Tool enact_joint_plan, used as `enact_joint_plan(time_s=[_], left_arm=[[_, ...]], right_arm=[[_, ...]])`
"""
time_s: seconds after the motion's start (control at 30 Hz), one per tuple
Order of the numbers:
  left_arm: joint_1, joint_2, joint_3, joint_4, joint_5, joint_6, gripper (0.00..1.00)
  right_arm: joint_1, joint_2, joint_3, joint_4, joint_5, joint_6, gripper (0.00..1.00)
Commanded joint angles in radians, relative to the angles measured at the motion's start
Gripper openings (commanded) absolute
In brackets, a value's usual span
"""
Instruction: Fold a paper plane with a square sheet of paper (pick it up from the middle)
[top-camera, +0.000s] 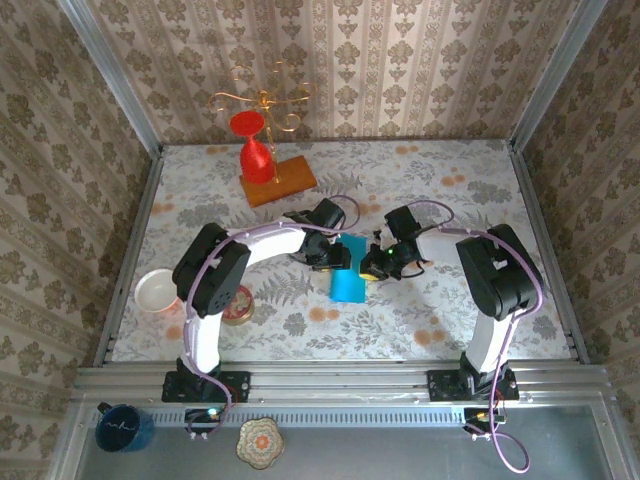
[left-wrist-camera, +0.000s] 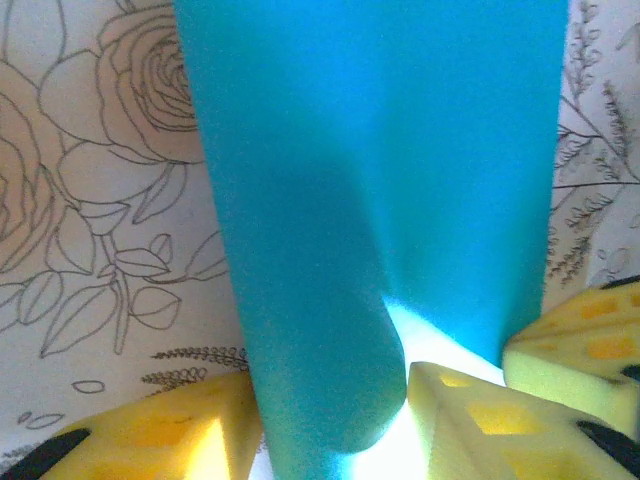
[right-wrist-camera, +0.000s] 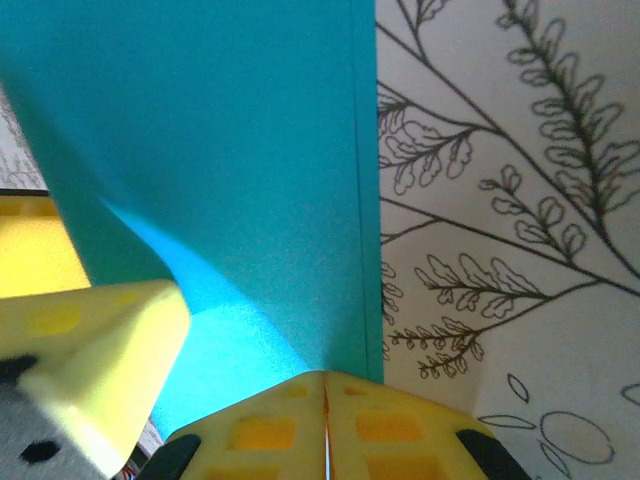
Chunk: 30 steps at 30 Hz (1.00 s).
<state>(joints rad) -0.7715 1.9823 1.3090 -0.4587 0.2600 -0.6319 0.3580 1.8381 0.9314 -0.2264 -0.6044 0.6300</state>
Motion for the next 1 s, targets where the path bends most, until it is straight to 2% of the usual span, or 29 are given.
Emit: enact_joint_plan(time_s=[0.0, 0.2, 0.33, 0.43, 0.53, 0.73, 0.97], left_arm=[[-0.011, 0.003, -0.046, -0.066, -0.048, -0.002, 0.48], [0.013, -0.197, -0.063, -0.059, -0.135, -0.019, 0.51], [0.028, -0.247, -0.099, 0.011, -0.064, -0.046, 0.49], [0.027, -0.227, -0.093, 0.069, 0.052, -0.062, 0.43], [0.017, -0.189, -0.086, 0.111, 0.118, -0.087, 0.35], [0.006, -0.118, -0.082, 0.158, 0.201, -0.132, 0.25], [0.003, -0.058, -0.058, 0.134, 0.219, -0.158, 0.19]], right_arm=[[0.005, 0.088, -0.011, -0.157, 0.128, -0.057, 0.09], [0.011, 0.128, -0.004, -0.143, 0.093, -0.126, 0.08], [0.024, 0.154, 0.029, -0.172, 0.073, -0.206, 0.07], [0.024, 0.162, 0.033, -0.175, 0.08, -0.214, 0.07], [0.024, 0.167, 0.032, -0.173, 0.089, -0.206, 0.06], [0.021, 0.17, 0.022, -0.171, 0.103, -0.193, 0.06], [0.02, 0.179, 0.022, -0.175, 0.112, -0.177, 0.06]])
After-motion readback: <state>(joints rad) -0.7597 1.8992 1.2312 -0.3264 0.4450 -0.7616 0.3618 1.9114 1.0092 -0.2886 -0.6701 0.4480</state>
